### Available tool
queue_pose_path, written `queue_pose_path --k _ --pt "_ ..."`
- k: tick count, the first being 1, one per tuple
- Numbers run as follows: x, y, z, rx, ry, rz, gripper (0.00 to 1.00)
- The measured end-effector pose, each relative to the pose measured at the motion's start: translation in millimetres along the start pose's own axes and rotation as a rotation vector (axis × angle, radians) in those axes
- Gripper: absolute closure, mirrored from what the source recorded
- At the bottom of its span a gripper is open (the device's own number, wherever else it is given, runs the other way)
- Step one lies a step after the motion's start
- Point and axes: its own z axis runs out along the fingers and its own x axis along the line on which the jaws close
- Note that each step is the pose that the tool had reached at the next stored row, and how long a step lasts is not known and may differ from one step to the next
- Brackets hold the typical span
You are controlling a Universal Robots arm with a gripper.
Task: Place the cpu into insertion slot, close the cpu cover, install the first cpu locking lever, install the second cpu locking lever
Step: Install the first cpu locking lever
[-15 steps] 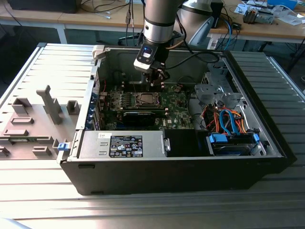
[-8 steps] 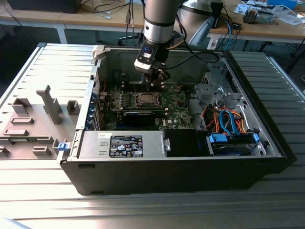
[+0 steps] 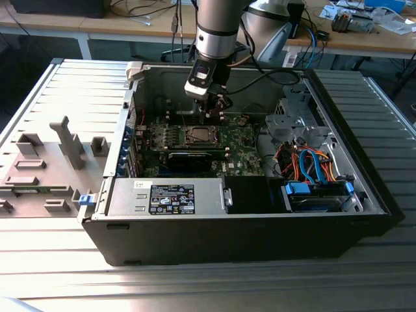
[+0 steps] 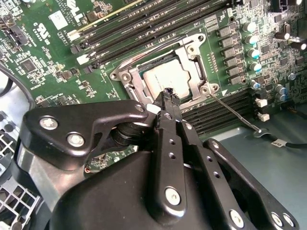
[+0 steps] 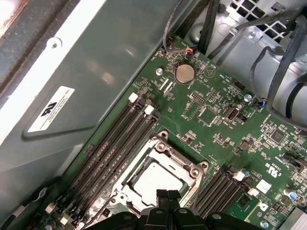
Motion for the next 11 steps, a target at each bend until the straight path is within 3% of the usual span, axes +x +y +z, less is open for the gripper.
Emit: queue_pose_path --k 11 --pt "0.0 0.0 0.0 0.0003 -0.0015 -0.037 0.89"
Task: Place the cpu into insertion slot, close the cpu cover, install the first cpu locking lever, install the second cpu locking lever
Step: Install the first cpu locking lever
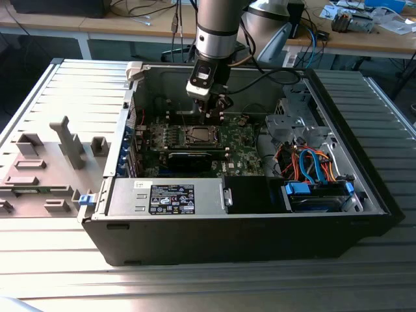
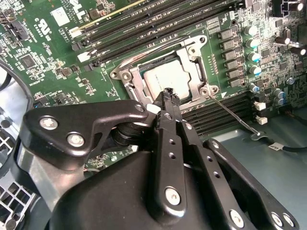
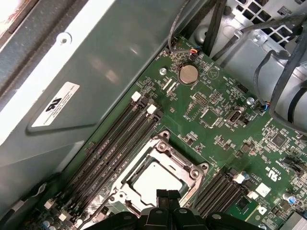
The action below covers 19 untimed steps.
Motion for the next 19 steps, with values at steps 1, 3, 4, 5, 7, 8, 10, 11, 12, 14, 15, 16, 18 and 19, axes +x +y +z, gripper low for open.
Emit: queue_pose_path --k 1,3,4,5,7,8,10,11,12,14,15,16,18,19 --pt "0.0 0.0 0.0 0.0000 -0.0001 -0.002 0.89" --pt "0.0 0.0 0.0 0.0001 -0.0004 -0.010 0.89" --pt "0.0 0.0 0.0 0.0001 -0.0006 -0.013 0.89" --pt "0.0 0.0 0.0 0.0002 -0.0008 -0.018 0.89" --pt "0.0 0.0 0.0 0.0002 -0.0009 -0.021 0.89" --pt "0.0 0.0 0.0 0.0002 -0.0011 -0.025 0.89" --pt "0.0 0.0 0.0 0.0002 -0.0013 -0.029 0.89" --pt "0.0 0.0 0.0 0.0002 -0.0014 -0.032 0.89" --pt "0.0 0.0 0.0 0.0003 -0.0015 -0.035 0.89" --pt "0.0 0.0 0.0 0.0004 -0.0018 -0.041 0.89" --pt "0.0 0.0 0.0 0.0003 -0.0018 -0.043 0.89" --pt "0.0 0.0 0.0 0.0004 -0.0019 -0.045 0.89" --pt "0.0 0.0 0.0 0.0004 -0.0022 -0.053 0.89" --pt "0.0 0.0 0.0 0.0005 -0.0023 -0.055 0.89"
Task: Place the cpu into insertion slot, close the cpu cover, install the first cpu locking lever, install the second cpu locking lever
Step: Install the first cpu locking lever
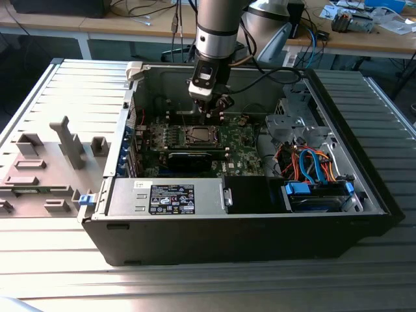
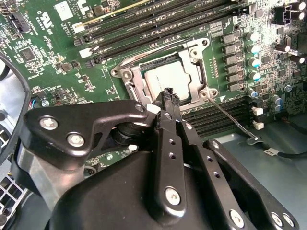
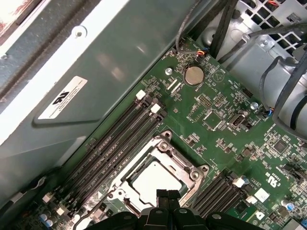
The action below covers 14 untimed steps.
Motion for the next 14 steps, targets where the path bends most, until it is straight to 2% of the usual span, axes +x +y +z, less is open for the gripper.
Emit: queue_pose_path --k 14 --pt "0.0 0.0 0.0 0.0002 -0.0012 -0.029 0.89"
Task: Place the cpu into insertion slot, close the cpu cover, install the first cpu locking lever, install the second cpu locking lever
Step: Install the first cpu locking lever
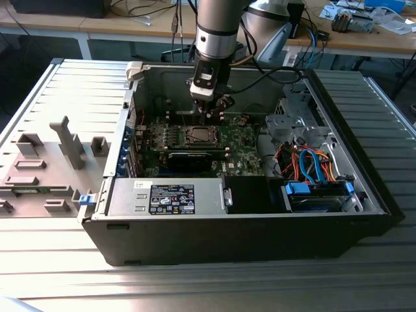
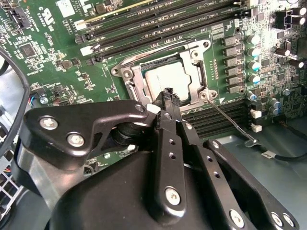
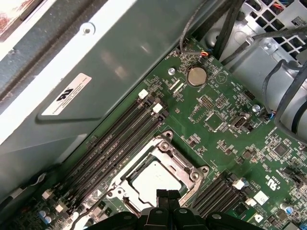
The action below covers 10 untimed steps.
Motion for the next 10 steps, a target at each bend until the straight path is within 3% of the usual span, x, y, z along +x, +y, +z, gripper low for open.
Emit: queue_pose_path --k 10 --pt "0.0 0.0 0.0 0.0002 -0.0009 -0.022 0.89"
